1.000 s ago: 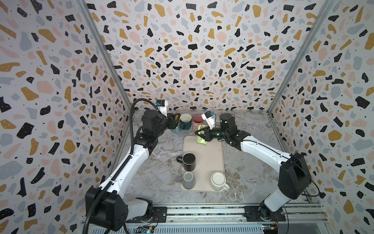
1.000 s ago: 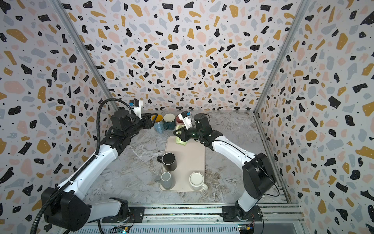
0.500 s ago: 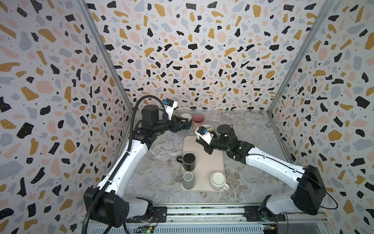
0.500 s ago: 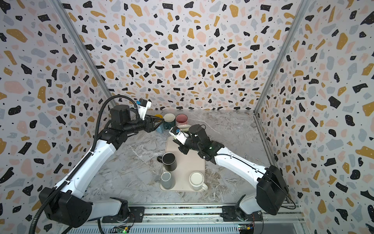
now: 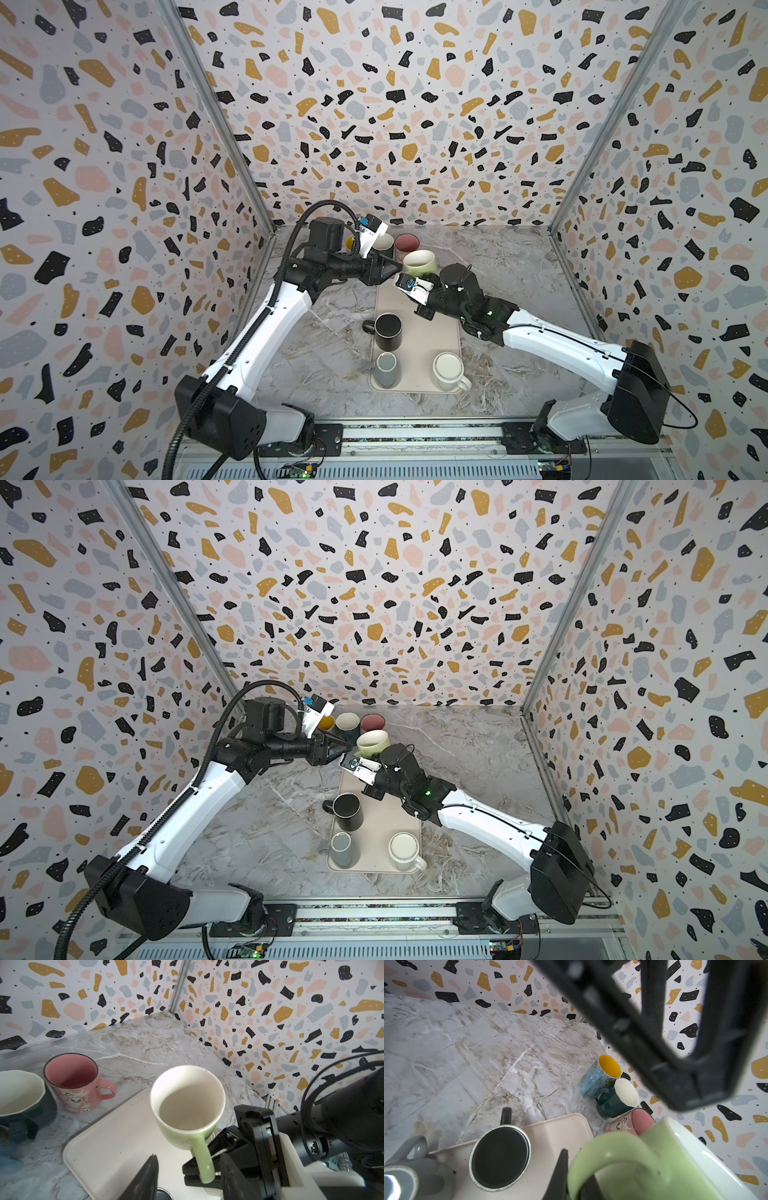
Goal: Turn the mug right side up
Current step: 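Carry the light green mug toward the left gripper while the left gripper reaches in, then close the left gripper on the light green mug's handle while the right gripper holds it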
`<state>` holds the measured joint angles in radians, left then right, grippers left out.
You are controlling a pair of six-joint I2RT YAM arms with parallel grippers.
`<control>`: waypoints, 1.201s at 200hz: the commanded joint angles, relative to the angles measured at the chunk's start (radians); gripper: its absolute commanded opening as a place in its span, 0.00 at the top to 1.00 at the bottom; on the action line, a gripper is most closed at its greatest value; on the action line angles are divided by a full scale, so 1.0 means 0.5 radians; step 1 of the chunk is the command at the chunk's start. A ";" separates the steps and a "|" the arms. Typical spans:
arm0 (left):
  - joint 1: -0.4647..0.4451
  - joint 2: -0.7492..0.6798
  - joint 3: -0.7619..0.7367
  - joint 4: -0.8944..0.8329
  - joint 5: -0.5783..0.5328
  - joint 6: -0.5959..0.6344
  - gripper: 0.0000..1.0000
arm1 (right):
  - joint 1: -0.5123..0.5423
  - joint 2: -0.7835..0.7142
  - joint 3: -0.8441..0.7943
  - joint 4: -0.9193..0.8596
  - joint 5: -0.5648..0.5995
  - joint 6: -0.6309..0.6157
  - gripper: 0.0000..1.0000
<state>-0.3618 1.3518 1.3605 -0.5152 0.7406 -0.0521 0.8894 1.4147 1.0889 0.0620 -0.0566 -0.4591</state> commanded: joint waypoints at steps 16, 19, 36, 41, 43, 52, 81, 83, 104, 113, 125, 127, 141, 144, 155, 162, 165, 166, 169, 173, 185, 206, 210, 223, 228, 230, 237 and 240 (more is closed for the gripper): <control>-0.070 0.017 0.054 -0.101 0.025 0.114 0.50 | 0.002 -0.014 0.092 0.186 0.080 -0.082 1.00; -0.074 0.018 0.053 -0.107 0.024 0.118 0.51 | 0.000 -0.012 0.092 0.187 0.079 -0.082 1.00; -0.093 0.045 0.058 -0.142 0.014 0.138 0.51 | 0.001 -0.006 0.104 0.193 0.065 -0.082 1.00; -0.100 0.056 0.064 -0.154 0.011 0.146 0.51 | 0.001 -0.001 0.107 0.198 0.061 -0.082 1.00; -0.101 0.060 0.067 -0.160 0.008 0.149 0.51 | 0.001 -0.001 0.108 0.198 0.061 -0.082 1.00; -0.111 0.079 0.078 -0.182 -0.004 0.159 0.51 | 0.000 0.002 0.114 0.198 0.058 -0.082 1.00; -0.139 0.123 0.098 -0.235 -0.033 0.187 0.52 | -0.001 -0.005 0.118 0.210 0.055 -0.090 1.00; -0.141 0.127 0.096 -0.236 -0.033 0.187 0.52 | -0.001 -0.005 0.119 0.210 0.055 -0.088 1.00; -0.145 0.140 0.095 -0.227 -0.039 0.181 0.52 | 0.004 -0.013 0.114 0.216 0.040 -0.086 1.00; -0.146 0.148 0.096 -0.225 -0.042 0.175 0.53 | 0.004 -0.019 0.111 0.222 0.035 -0.082 1.00; -0.148 0.161 0.098 -0.224 -0.044 0.171 0.53 | 0.004 -0.019 0.108 0.221 0.031 -0.080 1.00; -0.148 0.163 0.098 -0.224 -0.043 0.170 0.53 | 0.004 -0.019 0.109 0.222 0.031 -0.079 1.00; -0.151 0.177 0.104 -0.224 -0.039 0.165 0.53 | 0.007 -0.021 0.109 0.229 0.021 -0.077 1.00; -0.153 0.180 0.104 -0.224 -0.037 0.165 0.53 | 0.007 -0.019 0.110 0.232 0.021 -0.074 1.00; -0.160 0.189 0.105 -0.223 -0.035 0.163 0.54 | 0.004 -0.014 0.113 0.235 0.020 -0.076 1.00; -0.160 0.193 0.105 -0.223 -0.036 0.163 0.54 | 0.007 -0.008 0.114 0.235 0.024 -0.075 1.00; -0.162 0.195 0.105 -0.224 -0.036 0.161 0.54 | 0.008 -0.006 0.117 0.235 0.027 -0.071 1.00; -0.164 0.199 0.105 -0.223 -0.036 0.162 0.53 | 0.009 -0.005 0.117 0.237 0.027 -0.070 1.00; -0.164 0.204 0.105 -0.224 -0.035 0.159 0.54 | 0.009 -0.004 0.120 0.239 0.030 -0.068 1.00; -0.163 0.206 0.107 -0.223 -0.037 0.157 0.54 | 0.007 -0.003 0.124 0.241 0.035 -0.062 1.00; -0.163 0.212 0.108 -0.223 -0.050 0.148 0.54 | 0.010 -0.006 0.126 0.261 0.030 -0.039 1.00; -0.163 0.212 0.094 -0.150 -0.058 0.083 0.54 | 0.010 -0.042 0.102 0.315 -0.035 -0.010 1.00; -0.165 0.214 0.092 -0.130 -0.050 0.068 0.54 | 0.010 -0.049 0.097 0.320 -0.041 -0.004 1.00; -0.163 0.214 0.086 -0.093 -0.019 0.040 0.54 | 0.010 -0.067 0.085 0.350 -0.046 0.015 1.00; -0.164 0.215 0.086 -0.086 -0.016 0.034 0.54 | 0.010 -0.076 0.077 0.365 -0.049 0.015 1.00; -0.163 0.216 0.086 -0.086 -0.015 0.034 0.54 | 0.010 -0.078 0.075 0.369 -0.049 0.014 1.00; -0.165 0.216 0.089 -0.086 -0.012 0.032 0.54 | 0.010 -0.089 0.067 0.384 -0.050 0.018 1.00; -0.163 0.213 0.091 -0.086 -0.012 0.032 0.54 | 0.010 -0.094 0.066 0.391 -0.052 0.028 1.00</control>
<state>-0.4221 1.4441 1.3911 -0.5861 0.7197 -0.0170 0.8818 1.4406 1.0885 0.0673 -0.0425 -0.4492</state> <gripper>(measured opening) 0.457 0.107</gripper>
